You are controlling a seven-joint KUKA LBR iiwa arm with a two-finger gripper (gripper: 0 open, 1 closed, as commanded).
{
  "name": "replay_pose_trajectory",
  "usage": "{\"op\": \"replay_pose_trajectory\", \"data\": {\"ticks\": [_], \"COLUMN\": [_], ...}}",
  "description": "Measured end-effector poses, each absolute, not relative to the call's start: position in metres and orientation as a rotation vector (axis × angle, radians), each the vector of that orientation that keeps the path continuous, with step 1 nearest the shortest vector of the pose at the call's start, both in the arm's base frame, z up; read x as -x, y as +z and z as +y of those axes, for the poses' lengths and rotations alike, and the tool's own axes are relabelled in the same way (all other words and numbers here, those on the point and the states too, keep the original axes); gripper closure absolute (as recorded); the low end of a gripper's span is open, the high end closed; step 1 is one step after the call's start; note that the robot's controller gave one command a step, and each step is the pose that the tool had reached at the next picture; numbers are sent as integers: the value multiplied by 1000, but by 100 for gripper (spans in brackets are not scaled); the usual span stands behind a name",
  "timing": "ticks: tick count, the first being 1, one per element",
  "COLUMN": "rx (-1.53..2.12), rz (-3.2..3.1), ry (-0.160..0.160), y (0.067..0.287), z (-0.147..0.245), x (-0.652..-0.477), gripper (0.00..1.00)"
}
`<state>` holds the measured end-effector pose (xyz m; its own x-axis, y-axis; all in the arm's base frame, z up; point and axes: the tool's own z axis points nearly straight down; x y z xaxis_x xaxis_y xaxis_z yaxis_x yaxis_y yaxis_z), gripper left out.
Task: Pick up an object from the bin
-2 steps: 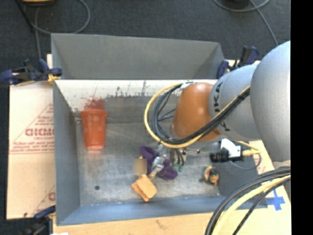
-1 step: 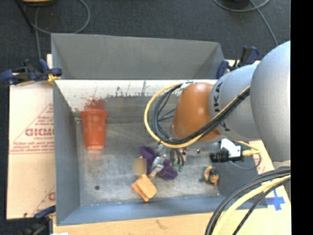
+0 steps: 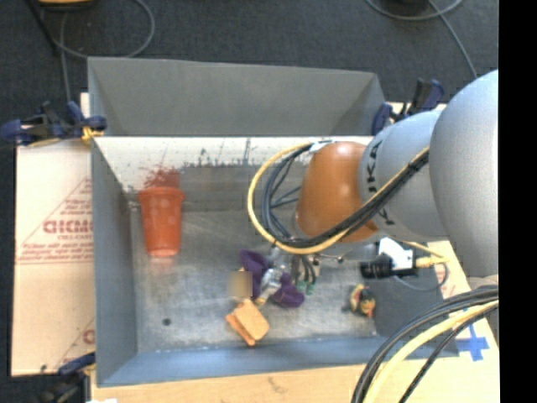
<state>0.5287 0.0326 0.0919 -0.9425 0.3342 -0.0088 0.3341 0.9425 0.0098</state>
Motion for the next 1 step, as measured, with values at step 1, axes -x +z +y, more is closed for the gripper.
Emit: {"op": "replay_pose_trajectory", "data": {"ticks": [1], "rx": [-531], "rz": [3086], "ry": [13], "y": [92], "z": [33], "x": [-529], "gripper": [100]}}
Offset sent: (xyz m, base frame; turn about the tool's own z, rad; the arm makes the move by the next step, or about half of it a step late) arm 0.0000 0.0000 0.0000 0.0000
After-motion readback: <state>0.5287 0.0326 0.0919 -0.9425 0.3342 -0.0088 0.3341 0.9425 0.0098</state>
